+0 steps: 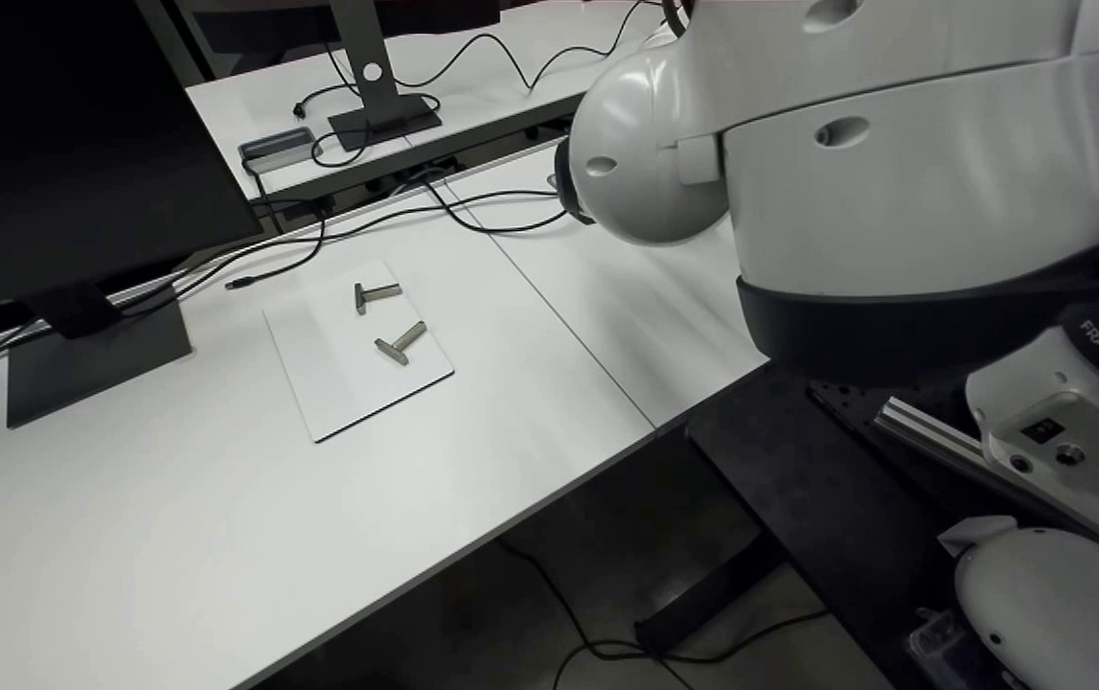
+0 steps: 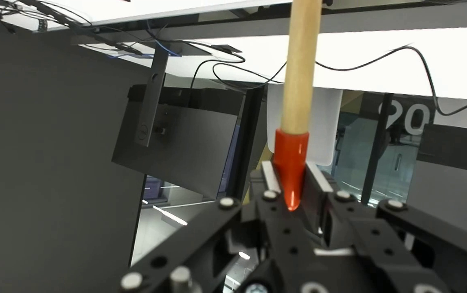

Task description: Pick up the miniature baseball bat from the table and put it inside the black mug

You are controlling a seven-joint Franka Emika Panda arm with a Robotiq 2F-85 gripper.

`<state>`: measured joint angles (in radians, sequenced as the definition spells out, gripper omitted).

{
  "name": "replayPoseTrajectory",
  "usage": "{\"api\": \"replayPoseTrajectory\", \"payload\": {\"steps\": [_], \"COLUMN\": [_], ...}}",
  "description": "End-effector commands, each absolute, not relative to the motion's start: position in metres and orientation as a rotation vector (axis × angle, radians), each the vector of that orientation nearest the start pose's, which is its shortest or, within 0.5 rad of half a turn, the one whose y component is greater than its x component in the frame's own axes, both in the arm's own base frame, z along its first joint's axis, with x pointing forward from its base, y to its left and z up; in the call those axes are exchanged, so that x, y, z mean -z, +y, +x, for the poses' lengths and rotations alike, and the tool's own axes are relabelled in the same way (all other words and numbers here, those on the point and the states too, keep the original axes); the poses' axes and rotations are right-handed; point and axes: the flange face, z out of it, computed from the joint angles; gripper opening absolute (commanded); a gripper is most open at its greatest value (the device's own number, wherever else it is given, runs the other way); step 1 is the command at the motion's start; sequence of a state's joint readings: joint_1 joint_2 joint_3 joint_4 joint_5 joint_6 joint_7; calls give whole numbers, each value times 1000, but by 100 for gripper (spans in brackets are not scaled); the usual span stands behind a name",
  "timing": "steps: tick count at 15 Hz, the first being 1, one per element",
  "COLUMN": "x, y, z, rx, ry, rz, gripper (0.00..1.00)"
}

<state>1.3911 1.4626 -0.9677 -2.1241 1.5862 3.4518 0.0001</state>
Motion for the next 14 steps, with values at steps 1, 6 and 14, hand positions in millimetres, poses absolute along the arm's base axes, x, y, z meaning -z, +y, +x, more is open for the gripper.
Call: {"api": "replayPoseTrajectory", "payload": {"steps": [1, 6, 14], "x": [-147, -138, -130], "y": [71, 72, 69], "z": [513, 513, 514], "rx": [-1481, -1461, -1448], "ry": [-542, -535, -554], "rz": [2081, 2098, 2109], "gripper": [7, 24, 94]}}
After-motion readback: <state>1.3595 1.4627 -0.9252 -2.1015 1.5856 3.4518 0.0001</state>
